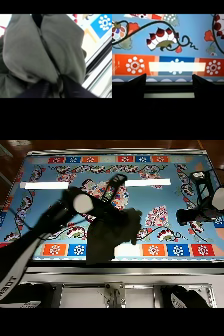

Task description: Fold the shirts.

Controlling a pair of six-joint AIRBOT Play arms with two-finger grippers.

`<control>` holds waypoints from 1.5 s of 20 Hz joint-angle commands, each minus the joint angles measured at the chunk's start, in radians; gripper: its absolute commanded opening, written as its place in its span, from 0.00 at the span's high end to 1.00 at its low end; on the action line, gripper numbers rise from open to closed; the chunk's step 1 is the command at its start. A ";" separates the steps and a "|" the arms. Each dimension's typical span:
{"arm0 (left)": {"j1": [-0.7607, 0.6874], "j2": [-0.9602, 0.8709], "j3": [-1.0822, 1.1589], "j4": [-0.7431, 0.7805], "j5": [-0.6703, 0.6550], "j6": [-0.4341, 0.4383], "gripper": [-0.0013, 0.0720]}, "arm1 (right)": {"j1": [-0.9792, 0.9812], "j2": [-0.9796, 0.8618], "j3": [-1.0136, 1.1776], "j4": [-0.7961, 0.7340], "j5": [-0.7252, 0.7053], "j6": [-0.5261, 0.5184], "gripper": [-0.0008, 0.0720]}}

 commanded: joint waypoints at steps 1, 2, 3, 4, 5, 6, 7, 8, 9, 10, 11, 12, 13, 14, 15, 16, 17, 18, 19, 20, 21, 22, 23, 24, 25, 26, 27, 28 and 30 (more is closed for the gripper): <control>-0.085 -0.127 -0.001 -0.012 0.137 -0.117 0.12 | -0.030 0.013 0.000 0.013 0.048 0.000 0.05; -0.053 -0.134 0.006 -0.012 0.089 -0.137 0.01 | -0.058 0.002 0.000 0.040 0.048 -0.004 0.05; -0.001 -0.129 0.008 -0.011 0.004 -0.136 0.01 | -0.093 -0.011 -0.001 0.070 0.049 -0.019 0.05; 0.059 -0.120 0.007 -0.011 -0.093 -0.133 0.01 | -0.135 -0.024 -0.001 0.096 0.050 -0.035 0.05; 0.132 -0.107 0.006 -0.011 -0.201 -0.121 0.01 | -0.184 -0.038 -0.001 0.137 0.043 -0.036 0.05; 0.199 -0.092 0.006 -0.011 -0.286 -0.103 0.01 | -0.247 -0.053 -0.001 0.206 0.025 -0.036 0.05; 0.269 -0.069 -0.001 -0.011 -0.355 -0.085 0.01 | -0.309 -0.071 -0.002 0.284 0.017 -0.039 0.05; 0.327 -0.039 -0.026 -0.010 -0.385 -0.072 0.01 | -0.373 -0.090 -0.007 0.366 0.012 -0.050 0.05; 0.384 0.002 -0.073 -0.011 -0.387 -0.071 0.01 | -0.428 -0.105 -0.027 0.439 0.003 -0.065 0.05; 0.430 0.042 -0.134 -0.011 -0.380 -0.068 0.01 | -0.478 -0.119 -0.062 0.504 -0.009 -0.081 0.05; 0.473 0.082 -0.216 -0.011 -0.367 -0.060 0.01 | -0.512 -0.129 -0.103 0.543 -0.025 -0.094 0.05; 0.505 0.114 -0.304 -0.011 -0.345 -0.060 0.00 | -0.533 -0.140 -0.156 0.567 -0.048 -0.107 0.05; 0.530 0.139 -0.403 -0.013 -0.311 -0.062 0.00 | -0.540 -0.153 -0.206 0.577 -0.077 -0.116 0.04; 0.543 0.148 -0.488 -0.034 -0.266 -0.066 0.00 | -0.540 -0.167 -0.246 0.579 -0.106 -0.117 0.05; 0.547 0.144 -0.563 -0.082 -0.213 -0.064 0.00 | -0.536 -0.185 -0.282 0.594 -0.130 -0.117 0.04; 0.543 0.138 -0.623 -0.132 -0.152 -0.061 0.00 | -0.532 -0.204 -0.310 0.615 -0.145 -0.118 0.04; 0.534 0.130 -0.672 -0.174 -0.080 -0.054 0.00 | -0.529 -0.225 -0.331 0.627 -0.155 -0.124 0.04; 0.523 0.121 -0.702 -0.193 -0.022 -0.047 0.00 | -0.525 -0.245 -0.342 0.635 -0.156 -0.127 0.05; 0.512 0.109 -0.715 -0.200 0.020 -0.046 0.00 | -0.519 -0.264 -0.347 0.642 -0.156 -0.132 0.05; 0.502 0.095 -0.715 -0.200 0.050 -0.046 0.00 | -0.517 -0.277 -0.348 0.644 -0.156 -0.138 0.04; 0.496 0.083 -0.713 -0.203 0.078 -0.045 0.00 | -0.514 -0.289 -0.348 0.645 -0.158 -0.139 0.04; 0.490 0.071 -0.713 -0.214 0.108 -0.045 0.00 | -0.514 -0.299 -0.348 0.653 -0.162 -0.139 0.04; 0.485 0.056 -0.713 -0.230 0.136 -0.045 0.00 | -0.514 -0.306 -0.348 0.653 -0.172 -0.138 0.04; 0.479 0.040 -0.713 -0.250 0.166 -0.045 0.00 | -0.506 -0.314 -0.356 0.655 -0.192 -0.131 0.05; 0.472 0.026 -0.711 -0.264 0.193 -0.045 0.00 | -0.493 -0.314 -0.375 0.666 -0.215 -0.130 0.05; 0.460 0.013 -0.706 -0.267 0.214 -0.045 0.01 | -0.476 -0.314 -0.396 0.676 -0.233 -0.130 0.05; 0.451 0.003 -0.701 -0.267 0.237 -0.045 0.01 | -0.450 -0.314 -0.419 0.681 -0.253 -0.131 0.05; 0.443 -0.006 -0.695 -0.267 0.256 -0.045 0.01 | -0.426 -0.314 -0.439 0.677 -0.271 -0.131 0.05; 0.436 -0.021 -0.684 -0.270 0.285 -0.046 0.04 | -0.377 -0.314 -0.480 0.678 -0.321 -0.127 0.05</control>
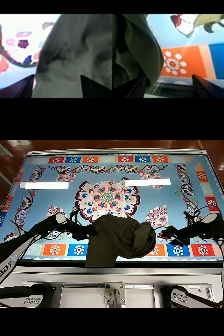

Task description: Fold the shirts.

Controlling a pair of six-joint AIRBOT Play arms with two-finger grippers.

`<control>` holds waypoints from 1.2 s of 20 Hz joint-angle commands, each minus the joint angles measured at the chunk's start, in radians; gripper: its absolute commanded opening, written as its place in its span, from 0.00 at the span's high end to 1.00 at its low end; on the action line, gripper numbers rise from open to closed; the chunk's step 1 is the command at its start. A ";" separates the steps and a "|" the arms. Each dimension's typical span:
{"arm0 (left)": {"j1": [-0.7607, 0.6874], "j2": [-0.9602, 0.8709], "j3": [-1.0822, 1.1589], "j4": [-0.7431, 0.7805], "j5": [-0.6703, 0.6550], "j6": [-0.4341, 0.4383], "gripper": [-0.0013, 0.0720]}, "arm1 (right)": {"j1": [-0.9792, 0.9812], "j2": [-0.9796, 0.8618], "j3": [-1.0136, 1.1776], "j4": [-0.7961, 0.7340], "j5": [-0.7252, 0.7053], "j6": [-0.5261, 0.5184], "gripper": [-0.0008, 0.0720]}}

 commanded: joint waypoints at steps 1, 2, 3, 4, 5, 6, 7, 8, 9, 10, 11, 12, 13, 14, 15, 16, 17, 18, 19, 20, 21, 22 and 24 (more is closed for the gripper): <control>-0.013 -0.038 0.013 -0.011 0.084 0.001 0.28 | 0.075 -0.004 -0.064 0.012 -0.091 0.015 0.05; -0.013 -0.047 0.020 -0.018 0.083 0.002 0.58 | 0.092 -0.004 -0.075 0.012 -0.111 0.029 0.04; -0.013 -0.051 0.023 -0.018 0.083 0.002 0.79 | 0.108 -0.004 -0.084 0.016 -0.130 0.042 0.05; -0.013 -0.050 0.023 -0.017 0.083 0.002 0.88 | 0.125 -0.004 -0.094 0.030 -0.151 0.051 0.05; -0.013 -0.050 0.023 -0.017 0.082 0.003 0.93 | 0.143 -0.004 -0.102 0.049 -0.174 0.053 0.05; -0.013 -0.047 0.023 -0.017 0.077 0.013 0.93 | 0.166 -0.004 -0.109 0.072 -0.196 0.053 0.05; -0.013 -0.043 0.023 -0.017 0.071 0.025 0.93 | 0.188 -0.004 -0.110 0.080 -0.209 0.053 0.05; -0.012 -0.036 0.023 -0.016 0.064 0.033 0.93 | 0.212 -0.004 -0.110 0.082 -0.221 0.053 0.17; -0.011 -0.027 0.023 -0.016 0.058 0.034 0.93 | 0.231 -0.004 -0.110 0.081 -0.230 0.053 0.51; -0.009 -0.011 0.023 -0.016 0.056 0.056 0.93 | 0.245 -0.004 -0.109 0.084 -0.238 0.053 0.85; -0.007 0.011 0.023 -0.015 0.055 0.075 0.93 | 0.251 -0.002 -0.106 0.086 -0.237 0.049 0.89; 0.000 0.043 0.023 -0.013 0.056 0.094 0.93 | 0.251 0.007 -0.102 0.085 -0.232 0.032 0.90; 0.012 0.084 0.023 -0.009 0.056 0.109 0.93 | 0.249 0.024 -0.093 0.085 -0.227 0.011 0.90; 0.027 0.128 0.023 -0.001 0.056 0.111 0.94 | 0.248 0.053 -0.076 0.083 -0.220 -0.020 0.90; 0.047 0.187 0.024 0.015 0.056 0.111 0.94 | 0.248 0.090 -0.053 0.074 -0.214 -0.038 0.90; 0.065 0.249 0.032 0.042 0.053 0.111 0.94 | 0.248 0.139 -0.021 0.069 -0.211 -0.047 0.90; 0.080 0.314 0.048 0.072 0.051 0.112 0.94 | 0.248 0.191 0.016 0.070 -0.212 -0.053 0.90; 0.093 0.390 0.076 0.094 0.051 0.144 0.94 | 0.248 0.252 0.065 0.072 -0.216 -0.055 0.90; 0.101 0.462 0.113 0.097 0.052 0.193 0.94 | 0.248 0.314 0.120 0.072 -0.220 -0.055 0.90; 0.103 0.539 0.163 0.106 0.058 0.220 0.94 | 0.248 0.381 0.186 0.072 -0.232 -0.053 0.90; 0.105 0.611 0.224 0.108 0.066 0.220 0.94 | 0.248 0.443 0.251 0.072 -0.261 -0.045 0.90; 0.107 0.672 0.285 0.108 0.086 0.220 0.94 | 0.248 0.508 0.325 0.071 -0.296 -0.025 0.90; 0.107 0.786 0.410 0.108 0.158 0.234 0.94 | 0.248 0.619 0.458 0.070 -0.389 0.013 0.90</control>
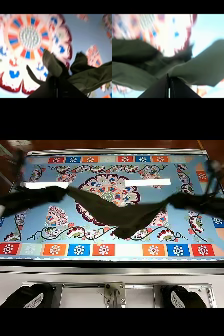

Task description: Fold the shirts.

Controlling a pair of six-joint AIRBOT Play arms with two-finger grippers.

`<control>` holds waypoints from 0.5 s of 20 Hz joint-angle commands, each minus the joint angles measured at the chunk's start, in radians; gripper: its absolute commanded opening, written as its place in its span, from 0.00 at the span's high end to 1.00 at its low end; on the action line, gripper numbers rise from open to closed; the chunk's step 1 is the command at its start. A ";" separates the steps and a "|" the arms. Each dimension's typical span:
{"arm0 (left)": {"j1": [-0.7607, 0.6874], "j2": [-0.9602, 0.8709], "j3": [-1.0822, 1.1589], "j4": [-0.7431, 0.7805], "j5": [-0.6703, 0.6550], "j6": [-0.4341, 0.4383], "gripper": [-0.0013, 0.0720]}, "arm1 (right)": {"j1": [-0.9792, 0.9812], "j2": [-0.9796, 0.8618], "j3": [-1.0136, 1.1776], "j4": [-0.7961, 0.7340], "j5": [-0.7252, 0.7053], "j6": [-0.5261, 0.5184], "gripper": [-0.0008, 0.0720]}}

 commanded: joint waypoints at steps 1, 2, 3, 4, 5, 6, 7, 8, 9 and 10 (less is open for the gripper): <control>0.008 0.216 0.199 0.017 0.113 0.043 0.94 | 0.001 0.198 0.229 -0.003 -0.148 0.061 0.90; 0.008 0.255 0.241 0.017 0.137 0.043 0.93 | 0.001 0.231 0.279 -0.003 -0.164 0.083 0.90; 0.008 0.290 0.275 0.017 0.146 0.043 0.94 | 0.001 0.260 0.325 -0.002 -0.160 0.111 0.90; 0.008 0.319 0.294 0.017 0.145 0.042 0.94 | 0.001 0.282 0.356 -0.003 -0.147 0.133 0.90; 0.008 0.346 0.303 0.017 0.145 0.042 0.94 | 0.001 0.302 0.382 -0.004 -0.126 0.138 0.90; 0.008 0.367 0.302 0.018 0.144 0.042 0.94 | 0.001 0.315 0.404 -0.023 -0.098 0.139 0.90; 0.008 0.381 0.302 0.034 0.131 0.042 0.94 | 0.001 0.322 0.426 -0.053 -0.057 0.141 0.90; 0.008 0.388 0.302 0.045 0.110 0.041 0.94 | 0.001 0.324 0.442 -0.078 -0.018 0.151 0.90; 0.008 0.389 0.302 0.061 0.080 0.041 0.94 | 0.001 0.323 0.449 -0.100 0.019 0.174 0.90; 0.008 0.385 0.302 0.077 0.047 0.041 0.94 | 0.001 0.322 0.449 -0.117 0.052 0.196 0.90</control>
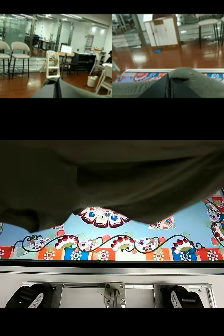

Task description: Fold the shirts.

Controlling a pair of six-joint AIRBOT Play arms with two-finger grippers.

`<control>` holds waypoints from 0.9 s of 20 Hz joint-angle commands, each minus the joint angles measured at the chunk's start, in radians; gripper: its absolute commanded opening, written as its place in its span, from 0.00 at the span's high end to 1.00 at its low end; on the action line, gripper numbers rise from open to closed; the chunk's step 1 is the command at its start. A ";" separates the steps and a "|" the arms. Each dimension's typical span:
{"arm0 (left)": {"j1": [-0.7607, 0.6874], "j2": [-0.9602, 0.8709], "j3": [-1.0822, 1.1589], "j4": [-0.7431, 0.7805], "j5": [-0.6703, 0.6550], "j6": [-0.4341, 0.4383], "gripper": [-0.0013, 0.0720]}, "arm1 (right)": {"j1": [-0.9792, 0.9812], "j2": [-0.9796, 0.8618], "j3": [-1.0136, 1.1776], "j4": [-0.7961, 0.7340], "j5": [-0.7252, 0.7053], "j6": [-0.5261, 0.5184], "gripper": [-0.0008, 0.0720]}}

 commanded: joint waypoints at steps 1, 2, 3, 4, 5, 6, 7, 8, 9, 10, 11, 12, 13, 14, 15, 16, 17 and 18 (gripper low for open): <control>0.000 0.022 0.016 0.066 -0.089 0.002 0.94 | 0.000 0.011 0.045 -0.080 0.137 0.064 0.90; 0.000 0.013 0.010 0.103 -0.119 -0.003 0.94 | 0.000 -0.004 0.045 -0.103 0.192 0.071 0.90; 0.000 0.001 -0.002 0.158 -0.146 -0.026 0.93 | 0.000 -0.030 0.045 -0.136 0.263 0.085 0.90; 0.000 -0.012 -0.017 0.219 -0.169 -0.054 0.94 | 0.000 -0.063 0.045 -0.168 0.336 0.098 0.90; 0.001 -0.029 -0.041 0.283 -0.187 -0.090 0.94 | 0.000 -0.109 0.043 -0.197 0.417 0.105 0.90; 0.001 -0.050 -0.070 0.331 -0.195 -0.117 0.94 | 0.000 -0.160 0.038 -0.222 0.486 0.106 0.90; 0.001 -0.077 -0.105 0.372 -0.195 -0.130 0.93 | 0.000 -0.217 0.021 -0.240 0.528 0.105 0.90; 0.001 -0.114 -0.139 0.406 -0.195 -0.130 0.93 | 0.000 -0.272 -0.003 -0.249 0.534 0.103 0.90; 0.001 -0.157 -0.166 0.434 -0.194 -0.130 0.93 | 0.000 -0.338 -0.029 -0.259 0.507 0.097 0.90; 0.001 -0.217 -0.188 0.450 -0.194 -0.130 0.93 | 0.001 -0.404 -0.048 -0.261 0.460 0.089 0.90; 0.008 -0.282 -0.196 0.451 -0.194 -0.130 0.94 | 0.001 -0.484 -0.056 -0.259 0.395 0.087 0.90; 0.019 -0.359 -0.196 0.451 -0.187 -0.130 0.93 | 0.003 -0.566 -0.056 -0.249 0.322 0.087 0.90; 0.032 -0.430 -0.196 0.451 -0.165 -0.139 0.94 | 0.003 -0.637 -0.056 -0.224 0.245 0.087 0.90; 0.050 -0.503 -0.196 0.451 -0.133 -0.184 0.93 | 0.003 -0.707 -0.056 -0.182 0.166 0.091 0.90; 0.066 -0.566 -0.196 0.450 -0.107 -0.243 0.93 | 0.003 -0.766 -0.056 -0.142 0.100 0.108 0.90; 0.080 -0.631 -0.196 0.450 -0.093 -0.310 0.93 | 0.003 -0.821 -0.056 -0.094 0.051 0.124 0.90; 0.090 -0.687 -0.196 0.445 -0.093 -0.370 0.93 | 0.003 -0.875 -0.056 -0.046 0.018 0.135 0.90; 0.095 -0.743 -0.196 0.417 -0.095 -0.415 0.93 | 0.005 -0.926 -0.056 -0.010 0.011 0.136 0.90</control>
